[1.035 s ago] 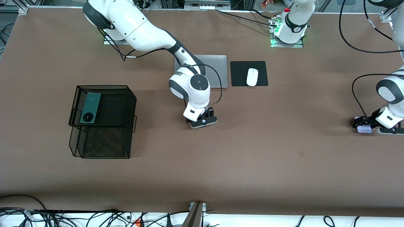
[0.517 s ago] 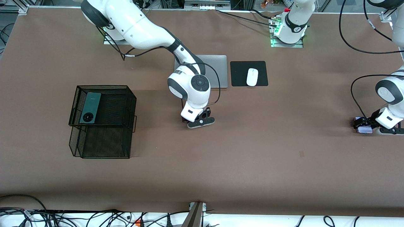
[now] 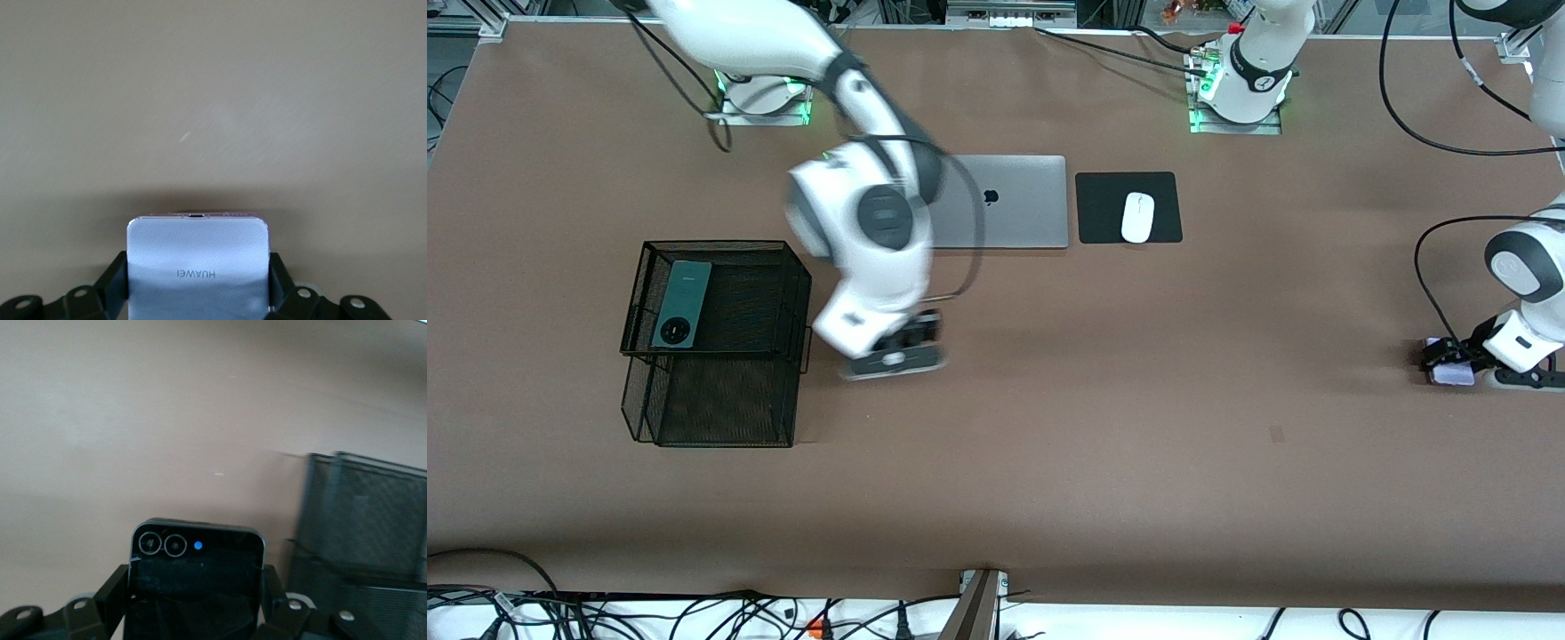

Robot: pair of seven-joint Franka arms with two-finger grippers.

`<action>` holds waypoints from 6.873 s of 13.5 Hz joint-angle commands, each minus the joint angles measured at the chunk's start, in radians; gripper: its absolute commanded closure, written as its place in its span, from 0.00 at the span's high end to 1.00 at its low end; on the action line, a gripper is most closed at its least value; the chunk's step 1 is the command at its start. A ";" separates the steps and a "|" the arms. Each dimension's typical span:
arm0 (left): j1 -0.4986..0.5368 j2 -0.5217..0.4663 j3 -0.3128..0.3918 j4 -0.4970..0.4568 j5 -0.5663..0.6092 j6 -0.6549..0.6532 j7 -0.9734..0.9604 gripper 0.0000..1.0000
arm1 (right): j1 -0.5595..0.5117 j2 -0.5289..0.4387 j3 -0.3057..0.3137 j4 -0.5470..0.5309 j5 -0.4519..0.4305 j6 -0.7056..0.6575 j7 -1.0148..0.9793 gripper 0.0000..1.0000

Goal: Place phones with both arms
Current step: 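Lower the flip phone into the basket while the left gripper carries the white phone, then place the white phone beside the laptop while the right gripper withdraws, then grasp the white phone with the right gripper while the left gripper retreats, then lift the white phone and carry it toward the basket with the right gripper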

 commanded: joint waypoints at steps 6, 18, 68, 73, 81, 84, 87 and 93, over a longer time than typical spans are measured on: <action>-0.311 -0.017 0.002 0.037 -0.023 -0.054 -0.222 0.00 | -0.325 -0.392 0.016 -0.643 0.098 0.289 -0.213 0.12; -1.040 0.122 0.046 0.334 -0.010 -0.283 -1.253 0.00 | -0.332 -0.440 -0.009 -0.871 0.222 0.479 -0.211 0.12; -0.661 -0.517 0.205 0.415 -0.144 -1.114 -0.599 1.00 | 0.106 0.350 0.215 -0.019 -0.249 0.473 0.333 1.00; -0.593 -0.604 0.112 0.292 -0.130 -1.068 -0.602 1.00 | 0.106 0.356 0.215 -0.021 -0.247 0.473 0.323 1.00; -0.536 -0.618 0.036 0.273 -0.095 -1.067 -0.600 1.00 | 0.106 0.367 0.215 -0.033 -0.245 0.474 0.303 1.00; -0.537 -0.615 0.039 0.279 -0.093 -1.071 -0.593 1.00 | 0.108 0.379 0.215 -0.033 -0.249 0.477 0.301 1.00; -0.537 -0.620 0.062 0.278 -0.079 -1.097 -0.585 1.00 | 0.109 0.388 0.215 -0.035 -0.264 0.477 0.301 1.00; -0.569 -0.617 0.097 0.279 -0.023 -1.086 -0.565 1.00 | 0.109 0.396 0.215 -0.036 -0.296 0.500 0.304 0.94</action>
